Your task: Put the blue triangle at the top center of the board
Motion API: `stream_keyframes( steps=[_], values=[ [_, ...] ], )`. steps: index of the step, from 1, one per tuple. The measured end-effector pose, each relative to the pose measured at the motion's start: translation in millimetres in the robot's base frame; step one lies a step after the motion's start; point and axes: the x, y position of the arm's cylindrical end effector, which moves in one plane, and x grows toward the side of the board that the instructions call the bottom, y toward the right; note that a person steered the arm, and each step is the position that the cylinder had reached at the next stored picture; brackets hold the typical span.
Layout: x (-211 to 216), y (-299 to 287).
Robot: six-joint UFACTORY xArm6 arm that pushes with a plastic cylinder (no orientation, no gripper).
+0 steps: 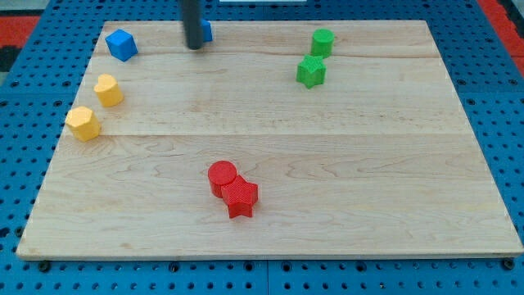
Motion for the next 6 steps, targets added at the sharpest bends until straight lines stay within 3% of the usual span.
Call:
stream_keyframes(
  steps=[1, 2, 3, 4, 5, 6],
  values=[
    [-22, -58],
    [-59, -6],
    [-59, 87],
    [-58, 97],
    [-41, 37],
    [-19, 48]
  ],
)
